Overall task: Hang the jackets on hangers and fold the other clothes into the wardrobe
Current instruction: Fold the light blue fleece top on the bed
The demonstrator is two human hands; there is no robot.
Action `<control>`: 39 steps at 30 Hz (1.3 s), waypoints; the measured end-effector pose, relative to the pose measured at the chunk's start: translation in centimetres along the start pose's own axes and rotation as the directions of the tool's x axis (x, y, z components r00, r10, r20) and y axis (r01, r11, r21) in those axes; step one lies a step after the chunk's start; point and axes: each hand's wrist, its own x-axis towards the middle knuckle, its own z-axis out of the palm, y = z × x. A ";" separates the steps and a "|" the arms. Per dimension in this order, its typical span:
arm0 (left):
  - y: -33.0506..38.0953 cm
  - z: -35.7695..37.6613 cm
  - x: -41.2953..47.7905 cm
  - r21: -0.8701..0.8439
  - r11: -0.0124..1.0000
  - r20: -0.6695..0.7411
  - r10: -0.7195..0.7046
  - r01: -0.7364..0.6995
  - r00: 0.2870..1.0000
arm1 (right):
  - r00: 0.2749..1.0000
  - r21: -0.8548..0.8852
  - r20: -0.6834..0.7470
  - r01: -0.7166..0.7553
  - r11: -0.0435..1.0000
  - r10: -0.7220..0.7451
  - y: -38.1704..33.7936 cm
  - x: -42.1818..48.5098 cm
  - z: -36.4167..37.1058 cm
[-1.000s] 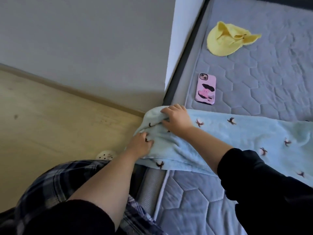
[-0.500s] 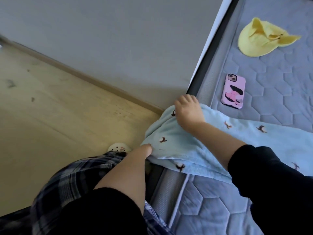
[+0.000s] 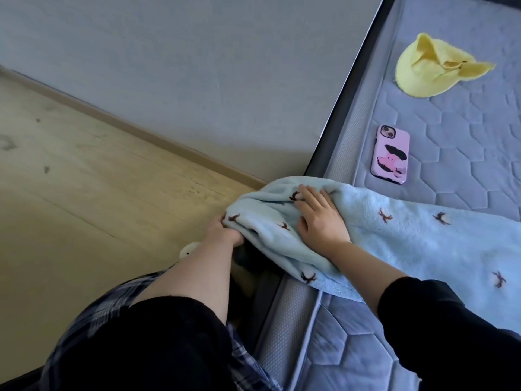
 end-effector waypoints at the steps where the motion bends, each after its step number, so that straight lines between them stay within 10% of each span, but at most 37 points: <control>1: 0.9 0.3 -0.4 -0.108 0.994 -0.011 -0.033 0.032 0.999 | 0.999 0.031 -0.024 -0.021 0.999 0.021 0.0 0.0 0.0; 10: 4.3 1.2 -5.6 -0.343 0.857 0.279 0.484 -0.385 0.829 | 0.978 0.253 0.118 -0.197 0.947 0.172 -0.3 -1.6 -2.2; 15: 3.9 1.7 -7.5 -0.550 0.808 0.456 0.501 -0.209 0.736 | 0.923 0.373 0.292 -0.351 0.859 0.250 -0.3 -2.7 -3.4; 26: 7.0 3.8 -7.4 -0.055 0.827 0.452 0.520 -0.560 0.724 | 0.851 0.356 0.466 -0.433 0.828 0.244 -0.1 -2.6 -3.9; 29: 7.7 4.8 -7.7 0.253 0.528 0.227 0.782 -0.811 0.580 | 0.797 0.616 0.514 -0.600 0.510 0.316 0.1 -1.5 -6.0; 32: 4.0 5.1 -9.5 0.245 -0.159 0.564 0.826 -0.957 0.008 | 0.743 0.810 0.579 -0.571 -0.132 0.336 1.3 0.0 -8.9; 34: 0.4 4.5 -8.8 0.057 -0.640 0.828 0.459 -0.766 -0.321 | 0.725 0.809 0.565 -0.394 -0.436 0.393 2.9 0.6 -11.3; 36: -3.1 3.4 -7.5 -0.108 -0.767 0.977 0.035 -0.633 -0.209 | 0.714 0.791 0.543 -0.259 -0.554 0.441 5.2 0.3 -12.8; 39: -6.6 1.6 -5.4 -0.204 -0.857 0.885 -0.368 -0.474 0.284 | 0.676 0.792 0.599 -0.423 -0.440 0.429 7.1 -1.7 -13.9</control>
